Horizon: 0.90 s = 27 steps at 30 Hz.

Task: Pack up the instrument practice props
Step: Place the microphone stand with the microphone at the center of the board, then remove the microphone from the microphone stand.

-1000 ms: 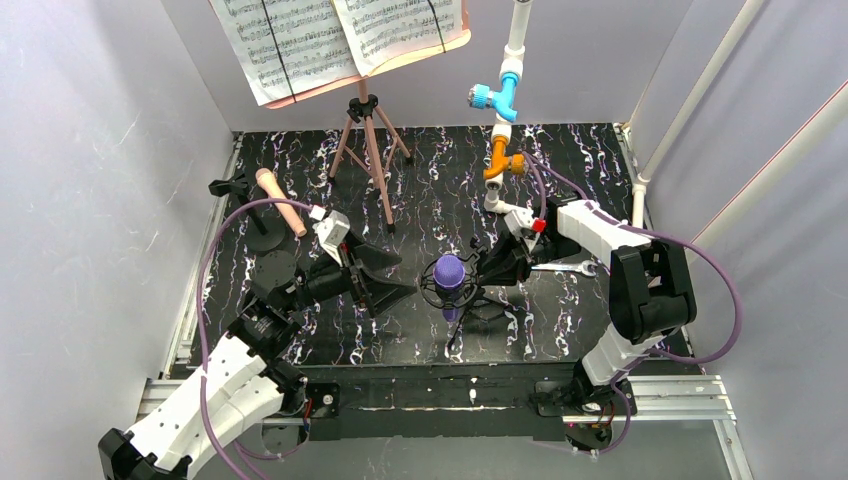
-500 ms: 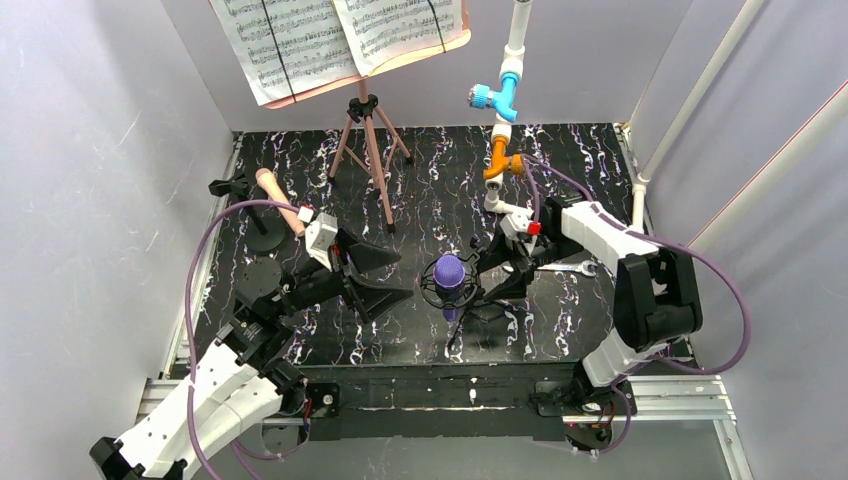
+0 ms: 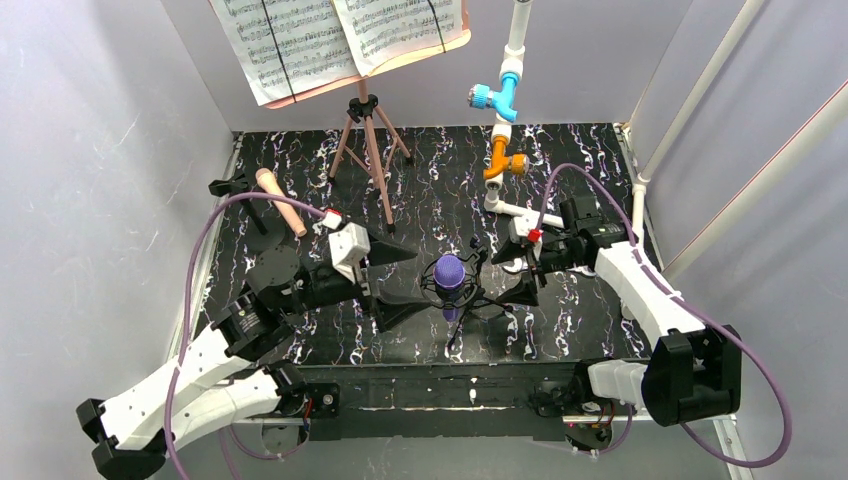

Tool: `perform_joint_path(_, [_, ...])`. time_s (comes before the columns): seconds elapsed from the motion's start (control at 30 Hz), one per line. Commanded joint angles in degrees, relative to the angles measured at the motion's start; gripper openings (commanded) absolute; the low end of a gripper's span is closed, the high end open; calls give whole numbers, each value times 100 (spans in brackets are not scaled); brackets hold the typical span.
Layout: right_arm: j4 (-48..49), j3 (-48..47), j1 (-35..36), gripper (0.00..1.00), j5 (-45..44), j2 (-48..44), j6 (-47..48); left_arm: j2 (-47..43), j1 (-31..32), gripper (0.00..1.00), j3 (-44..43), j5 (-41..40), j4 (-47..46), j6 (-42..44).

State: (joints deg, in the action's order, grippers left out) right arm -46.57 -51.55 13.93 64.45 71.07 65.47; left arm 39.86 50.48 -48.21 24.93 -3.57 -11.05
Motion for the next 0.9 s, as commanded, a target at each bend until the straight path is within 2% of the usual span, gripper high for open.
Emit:
perform_joint_path(0.0, [635,132,-254,98,197,-182,-727,171,390,98,-134,-645,216,1216])
perform_joint_path(0.27, [567,236,-277,98,329,-137,-451,820,850,98,-335,-625,-14,1920])
perform_joint_path(0.43, [578,277,-282,98,373,-137,-392,1050,961,96,-285,-748,-412,1940])
perform_joint_path(0.67, [565,308,-278,98,410,-137,-336,1178,964,79,-162,-842,-966,1652])
perform_joint_path(0.77, [561,314,-277,98,419,-128,-325,1215,964,67,-124,-887,-1048,1590])
perform_joint_path(0.87, [552,312,-277,99,420,-124,-316,1258,964,61,-106,-952,-1053,1576])
